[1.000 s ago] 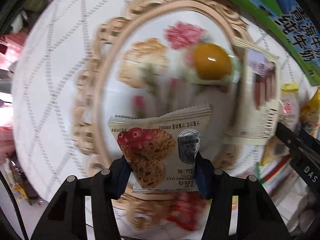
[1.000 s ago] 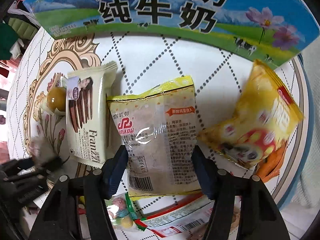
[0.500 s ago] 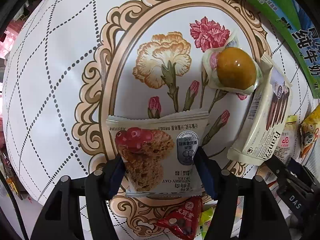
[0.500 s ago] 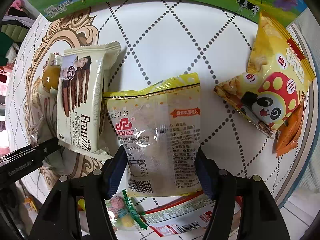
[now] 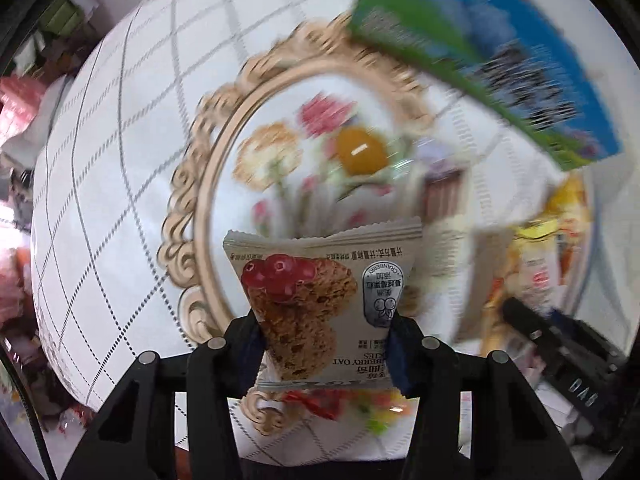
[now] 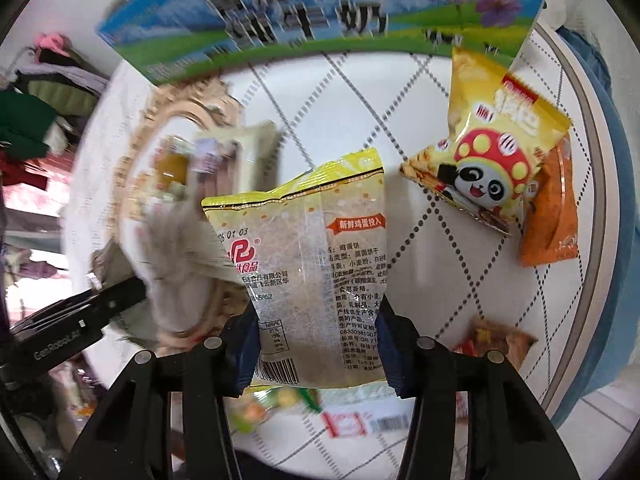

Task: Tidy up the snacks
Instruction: 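Carry both packets into the box and release them beside the noodle pack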

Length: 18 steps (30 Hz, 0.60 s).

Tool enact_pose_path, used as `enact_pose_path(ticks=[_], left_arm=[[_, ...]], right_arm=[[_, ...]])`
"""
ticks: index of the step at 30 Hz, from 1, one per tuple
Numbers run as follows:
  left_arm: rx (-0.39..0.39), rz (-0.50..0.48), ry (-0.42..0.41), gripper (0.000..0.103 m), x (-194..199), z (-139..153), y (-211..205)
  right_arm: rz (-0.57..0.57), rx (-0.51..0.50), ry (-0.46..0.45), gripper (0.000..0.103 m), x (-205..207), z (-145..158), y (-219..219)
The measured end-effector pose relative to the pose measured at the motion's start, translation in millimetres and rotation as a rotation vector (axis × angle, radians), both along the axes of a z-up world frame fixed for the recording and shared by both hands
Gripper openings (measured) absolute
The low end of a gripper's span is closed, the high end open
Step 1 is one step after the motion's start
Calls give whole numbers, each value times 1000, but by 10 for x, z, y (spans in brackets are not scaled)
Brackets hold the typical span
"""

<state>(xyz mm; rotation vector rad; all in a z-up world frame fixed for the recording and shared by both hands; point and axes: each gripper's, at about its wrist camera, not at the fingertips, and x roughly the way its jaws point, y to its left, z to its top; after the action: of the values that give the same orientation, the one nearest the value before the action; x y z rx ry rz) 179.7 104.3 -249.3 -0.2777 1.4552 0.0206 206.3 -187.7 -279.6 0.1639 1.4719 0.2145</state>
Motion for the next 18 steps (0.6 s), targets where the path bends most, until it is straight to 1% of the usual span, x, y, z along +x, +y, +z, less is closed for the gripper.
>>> enact_pose_path(ticks=[4,7,9,11,12,14,15,16,18], left_arm=[[-52,-59,-96,48,201,556,-223],[-80,-112,-165,48,463,972,-383],[-82,-148,-212,48,704,1248,-520],[-70,-179,-236,48,990,1393,-612],[-58,-193,-245,48,1137,1469,-675],[-18,-213,-253,48,1430,1554,-764],[0,-221,-250,48,1567,1544,-798],[16,-226,-243,48,1745,1512,-832],[52,-241,-216,48,2023,1413,-864]], right_arm=[[-20,83,-69,53,44,543,-212],[-52,132,-130,53,287,928,-323],[-81,161,-184,53,454,1175,-345],[-104,163,-242,53,659,1420,-473],[-114,158,-267,53,811,1458,-411],[-139,134,-310,53,1030,1620,-509],[-150,119,-321,53,1187,1646,-537],[-156,109,-324,53,1391,1658,-442],[-169,89,-312,53,1686,1605,-484]])
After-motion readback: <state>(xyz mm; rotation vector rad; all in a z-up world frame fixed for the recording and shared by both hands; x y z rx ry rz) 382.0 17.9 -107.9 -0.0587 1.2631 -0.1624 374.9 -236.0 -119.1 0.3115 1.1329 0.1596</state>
